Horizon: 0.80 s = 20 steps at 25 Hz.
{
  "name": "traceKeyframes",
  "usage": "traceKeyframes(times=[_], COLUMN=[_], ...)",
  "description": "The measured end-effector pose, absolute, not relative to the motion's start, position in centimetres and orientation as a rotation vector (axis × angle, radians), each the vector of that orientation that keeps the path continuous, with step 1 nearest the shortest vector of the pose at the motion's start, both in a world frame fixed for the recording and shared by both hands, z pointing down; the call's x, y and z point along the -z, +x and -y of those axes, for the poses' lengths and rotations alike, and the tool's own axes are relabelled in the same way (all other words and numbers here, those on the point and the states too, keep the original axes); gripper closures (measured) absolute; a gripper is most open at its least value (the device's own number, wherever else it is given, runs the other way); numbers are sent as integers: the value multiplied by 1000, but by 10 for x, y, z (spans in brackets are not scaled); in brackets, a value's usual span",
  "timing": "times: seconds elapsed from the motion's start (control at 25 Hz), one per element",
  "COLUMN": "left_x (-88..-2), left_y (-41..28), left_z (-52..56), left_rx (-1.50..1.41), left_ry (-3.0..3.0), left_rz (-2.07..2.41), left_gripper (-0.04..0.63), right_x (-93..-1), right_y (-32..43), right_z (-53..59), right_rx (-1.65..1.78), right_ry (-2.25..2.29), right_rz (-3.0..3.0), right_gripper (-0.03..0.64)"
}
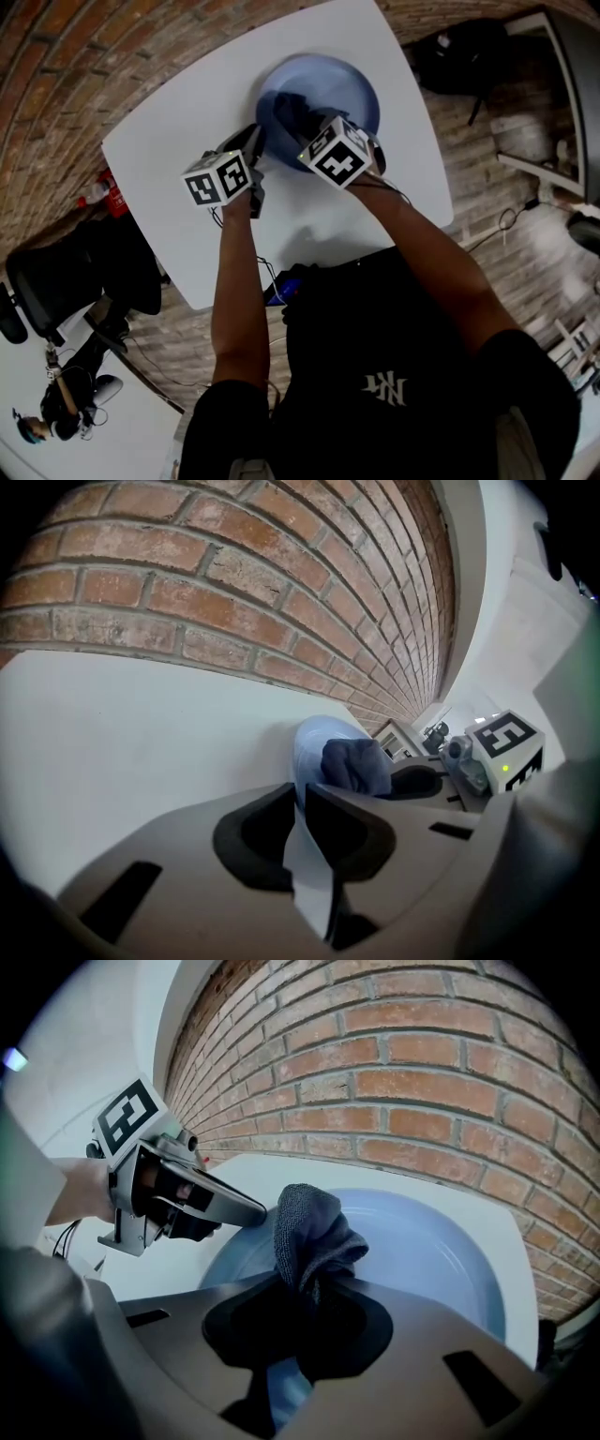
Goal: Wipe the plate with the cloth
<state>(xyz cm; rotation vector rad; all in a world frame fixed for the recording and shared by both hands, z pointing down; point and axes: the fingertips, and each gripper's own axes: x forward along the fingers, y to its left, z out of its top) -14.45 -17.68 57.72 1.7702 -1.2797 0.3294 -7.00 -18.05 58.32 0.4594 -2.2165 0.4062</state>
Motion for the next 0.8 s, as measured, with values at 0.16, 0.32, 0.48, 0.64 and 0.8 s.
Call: traceKeyframes(times=[0.16,0.32,0.48,0.64,0.8], left_x=[-577,-578,-577,-578,-577], left_y=[-145,-145,-146,-146,-146], left_z=[177,177,177,178,178], left_rx=[-331,-332,-335,-336,-341], left_ry=[1771,1773,1773,1773,1774], left_rz=[1283,1286,1289,1291,1293], left_gripper=[555,557,555,557,557], right_x=[-583,-584,-584,-584,-583], right_y=[-54,-40,-30,-20,-6], right_z=[187,194,198,204,211], right_rx=[-369,-342,-323,-287,-255], right_ry=[469,492,518,531,559], right_rz=[2194,2172,2148,2109,2075], right_gripper=[537,537,537,537,537])
